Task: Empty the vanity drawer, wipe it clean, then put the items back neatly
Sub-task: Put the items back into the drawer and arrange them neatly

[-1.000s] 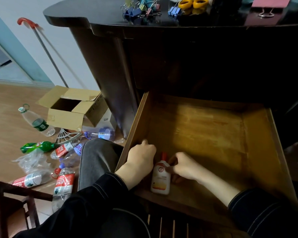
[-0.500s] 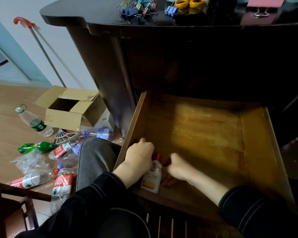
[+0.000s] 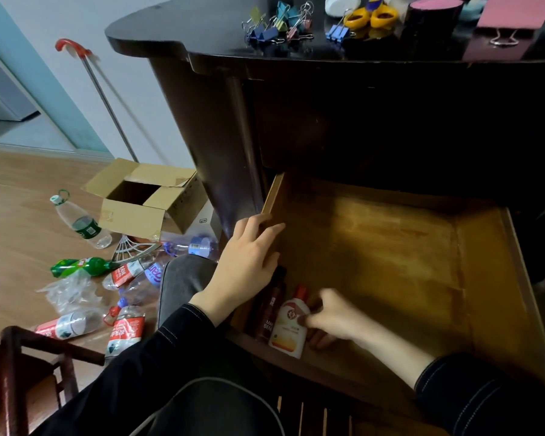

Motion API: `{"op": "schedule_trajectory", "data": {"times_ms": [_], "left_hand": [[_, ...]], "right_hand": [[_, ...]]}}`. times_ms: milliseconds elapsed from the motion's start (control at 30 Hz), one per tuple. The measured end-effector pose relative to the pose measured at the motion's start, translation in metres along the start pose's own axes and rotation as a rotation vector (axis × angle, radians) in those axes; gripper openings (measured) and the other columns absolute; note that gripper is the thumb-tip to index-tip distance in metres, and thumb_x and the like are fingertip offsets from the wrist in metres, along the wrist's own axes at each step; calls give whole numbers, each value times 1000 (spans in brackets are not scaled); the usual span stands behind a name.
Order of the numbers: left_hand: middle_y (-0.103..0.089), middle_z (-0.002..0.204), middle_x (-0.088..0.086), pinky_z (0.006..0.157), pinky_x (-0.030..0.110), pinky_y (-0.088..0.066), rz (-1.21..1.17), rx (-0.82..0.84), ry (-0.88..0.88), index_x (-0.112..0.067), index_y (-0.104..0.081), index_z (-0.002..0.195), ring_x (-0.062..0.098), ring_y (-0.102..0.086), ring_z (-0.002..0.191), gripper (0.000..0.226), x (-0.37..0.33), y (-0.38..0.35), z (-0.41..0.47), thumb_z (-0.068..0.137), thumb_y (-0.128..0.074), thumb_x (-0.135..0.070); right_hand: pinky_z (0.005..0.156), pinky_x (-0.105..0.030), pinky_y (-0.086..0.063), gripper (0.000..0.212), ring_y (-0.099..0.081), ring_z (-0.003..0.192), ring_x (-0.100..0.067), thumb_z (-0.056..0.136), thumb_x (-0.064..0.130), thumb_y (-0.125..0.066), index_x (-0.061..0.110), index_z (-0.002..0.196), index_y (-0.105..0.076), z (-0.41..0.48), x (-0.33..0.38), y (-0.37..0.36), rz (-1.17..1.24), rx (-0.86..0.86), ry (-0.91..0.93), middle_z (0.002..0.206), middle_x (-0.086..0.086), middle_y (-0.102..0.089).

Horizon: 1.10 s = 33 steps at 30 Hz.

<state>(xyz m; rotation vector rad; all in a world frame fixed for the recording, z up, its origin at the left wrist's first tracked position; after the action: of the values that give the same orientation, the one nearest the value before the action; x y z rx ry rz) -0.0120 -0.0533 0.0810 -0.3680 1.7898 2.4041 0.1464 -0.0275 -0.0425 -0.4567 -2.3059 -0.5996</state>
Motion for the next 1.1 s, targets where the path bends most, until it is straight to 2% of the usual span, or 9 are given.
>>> {"op": "schedule_trajectory", "data": {"times_ms": [200,400,500,567,600,700,833,1000,1100], "left_hand": [[-49,138,5,98,43,-46,84,0,-28,-20,-65,124,33,-34,135,37,-4,-9,1,87,-67,-21],[-53,132,5,93,46,-51,95,-15,-22,-18,-69,113,36,-36,132,29,-2,-12,1,84,-67,-20],[-52,133,4,91,46,-51,84,-6,-6,-18,-69,114,34,-34,133,29,-1,-12,2,86,-64,-21],[-49,135,2,91,43,-51,79,8,1,-20,-67,117,32,-32,134,29,-1,-11,2,88,-61,-24],[-48,136,1,91,41,-52,75,8,3,-20,-66,117,30,-31,135,29,-1,-11,1,89,-60,-25],[-47,137,0,93,37,-50,39,-5,4,-22,-65,121,26,-32,133,31,-1,-5,1,93,-58,-30],[-47,134,-4,91,32,-51,-90,-29,-2,-23,-61,128,17,-46,122,34,0,20,8,96,-56,-36],[-51,105,-20,73,24,-51,-326,-294,14,-30,-61,119,2,-58,87,32,-8,107,34,96,-54,-51],[-54,106,-21,75,23,-52,-390,-405,-74,-30,-59,122,1,-59,89,31,-22,160,50,96,-56,-48]], "right_hand": [[76,-47,-63,37,-75,85,-29,94,18,-71,12,119,-44,-1,-1,-1,18,10,-16,117,-14,-63],[73,-49,-63,44,-74,86,-26,92,27,-73,13,124,-46,2,1,3,-110,20,30,119,-10,-62],[68,-37,-64,55,-72,88,-21,96,33,-68,12,140,-41,-1,8,15,-183,-29,68,131,-11,-57],[66,-29,-61,60,-73,84,-18,99,31,-62,10,149,-36,-10,19,30,-154,-101,102,132,-13,-58],[67,-29,-62,54,-73,82,-17,101,30,-59,10,147,-40,-17,29,37,-136,-141,139,124,-12,-63],[70,-30,-62,27,-71,79,-11,103,32,-54,18,126,-58,-52,69,64,-162,-302,298,99,2,-69],[71,-20,-56,11,-66,84,-4,103,35,-53,33,112,-59,-121,142,105,-338,-600,596,97,14,-67],[60,-13,-47,19,-64,79,0,90,48,-52,38,102,-64,-209,239,157,-385,-909,943,85,20,-66],[59,-25,-47,9,-60,74,-2,93,38,-57,35,99,-63,-211,277,190,-484,-1054,906,82,17,-65]]}}
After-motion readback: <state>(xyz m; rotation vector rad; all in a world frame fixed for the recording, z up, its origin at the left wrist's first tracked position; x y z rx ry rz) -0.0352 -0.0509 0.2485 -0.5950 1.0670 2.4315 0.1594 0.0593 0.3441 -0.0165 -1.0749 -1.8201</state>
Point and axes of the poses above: each hand's wrist, its own z-axis towards the middle knuckle, its own y-axis out of the back of the hand, x = y × z, the point moved 7 cm from there along z, towards the middle knuckle
